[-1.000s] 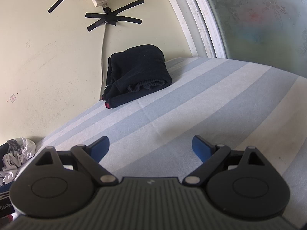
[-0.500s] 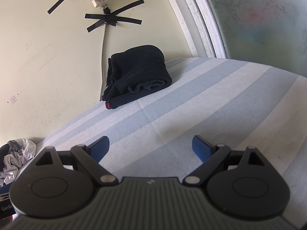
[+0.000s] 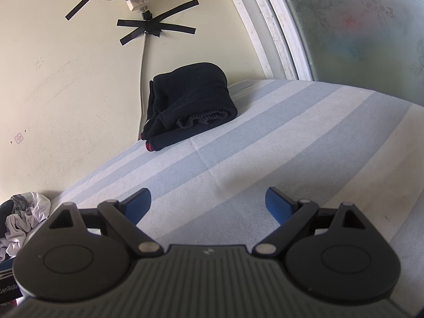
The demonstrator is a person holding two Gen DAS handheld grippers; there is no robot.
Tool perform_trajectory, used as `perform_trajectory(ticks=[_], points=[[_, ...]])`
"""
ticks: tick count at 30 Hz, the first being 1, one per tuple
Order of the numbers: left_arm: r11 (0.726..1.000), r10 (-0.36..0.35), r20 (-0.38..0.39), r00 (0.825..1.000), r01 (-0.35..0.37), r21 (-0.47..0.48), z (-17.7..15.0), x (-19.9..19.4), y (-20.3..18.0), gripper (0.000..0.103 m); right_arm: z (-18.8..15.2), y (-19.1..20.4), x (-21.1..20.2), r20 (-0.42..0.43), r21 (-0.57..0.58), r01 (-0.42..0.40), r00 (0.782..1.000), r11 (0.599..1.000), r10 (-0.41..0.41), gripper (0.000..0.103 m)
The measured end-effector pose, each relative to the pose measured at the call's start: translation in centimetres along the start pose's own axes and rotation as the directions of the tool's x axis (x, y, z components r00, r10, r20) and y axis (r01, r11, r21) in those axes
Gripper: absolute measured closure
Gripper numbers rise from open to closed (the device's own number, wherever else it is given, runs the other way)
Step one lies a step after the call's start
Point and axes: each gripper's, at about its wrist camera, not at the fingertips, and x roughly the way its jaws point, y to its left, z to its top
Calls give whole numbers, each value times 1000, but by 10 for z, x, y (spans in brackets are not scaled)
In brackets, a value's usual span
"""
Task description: Fold small clothes
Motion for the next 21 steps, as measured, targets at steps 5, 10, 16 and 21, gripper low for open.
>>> perform_trajectory(ticks=[5, 10, 16, 21], points=[[1000, 14, -30, 999, -14, -4, -1, 4, 1, 0, 0, 0, 0, 0, 0, 0, 1000, 1000, 0, 8], [1000, 23, -40, 999, -23, 3, -2, 4, 0, 0, 0, -1, 0, 0, 0, -1, 1000, 1000, 1, 8], [999, 32, -27, 999, -32, 18, -2, 2, -3, 0, 0, -1, 0, -1, 0, -1, 1000, 1000, 1, 8], [999, 48, -31, 998, -47, 21, -1, 3, -3, 0, 0, -1, 0, -1, -1, -1, 1000, 1000, 1, 8]])
